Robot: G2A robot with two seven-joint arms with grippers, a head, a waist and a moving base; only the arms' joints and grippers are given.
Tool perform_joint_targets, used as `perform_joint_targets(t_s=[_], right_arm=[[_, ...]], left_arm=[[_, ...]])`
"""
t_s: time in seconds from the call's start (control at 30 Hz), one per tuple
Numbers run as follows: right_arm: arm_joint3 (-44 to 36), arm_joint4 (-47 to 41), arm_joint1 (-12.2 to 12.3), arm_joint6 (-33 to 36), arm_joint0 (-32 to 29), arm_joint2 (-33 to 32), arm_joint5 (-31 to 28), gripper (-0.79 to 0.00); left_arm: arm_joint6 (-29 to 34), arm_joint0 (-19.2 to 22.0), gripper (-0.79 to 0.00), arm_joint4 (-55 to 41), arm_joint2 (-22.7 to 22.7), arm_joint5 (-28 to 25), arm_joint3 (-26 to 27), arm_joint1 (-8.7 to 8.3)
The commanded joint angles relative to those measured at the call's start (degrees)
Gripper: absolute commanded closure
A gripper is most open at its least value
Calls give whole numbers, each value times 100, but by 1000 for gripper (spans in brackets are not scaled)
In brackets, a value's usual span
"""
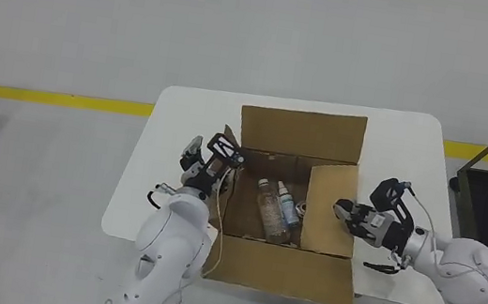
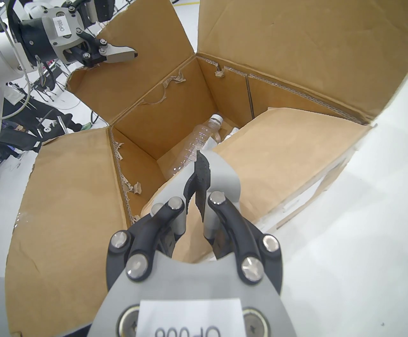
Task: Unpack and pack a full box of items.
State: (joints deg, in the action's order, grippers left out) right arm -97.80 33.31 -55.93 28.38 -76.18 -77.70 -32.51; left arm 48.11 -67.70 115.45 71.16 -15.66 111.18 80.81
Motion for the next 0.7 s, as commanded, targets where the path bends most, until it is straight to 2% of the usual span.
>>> perform_joint_targets(t_s=[0.0, 0.2, 0.47, 0.67], right_arm=[[-7, -2, 0, -18, 0, -13, 20, 0], [-37, 10, 3, -20, -23, -40, 62, 0], [-53, 27, 4, -46, -100, -58, 119, 0], [-281, -460, 16, -620, -392, -534, 279, 0]], left_arm=[[-55, 8, -785, 221, 110, -83, -93, -26], [-278, -93, -785, 869, 296, -52, -362, -83], [-470, -324, -785, 1018, 240, 163, -590, -77], [-578, -252, -785, 848, 332, 396, -368, -55]])
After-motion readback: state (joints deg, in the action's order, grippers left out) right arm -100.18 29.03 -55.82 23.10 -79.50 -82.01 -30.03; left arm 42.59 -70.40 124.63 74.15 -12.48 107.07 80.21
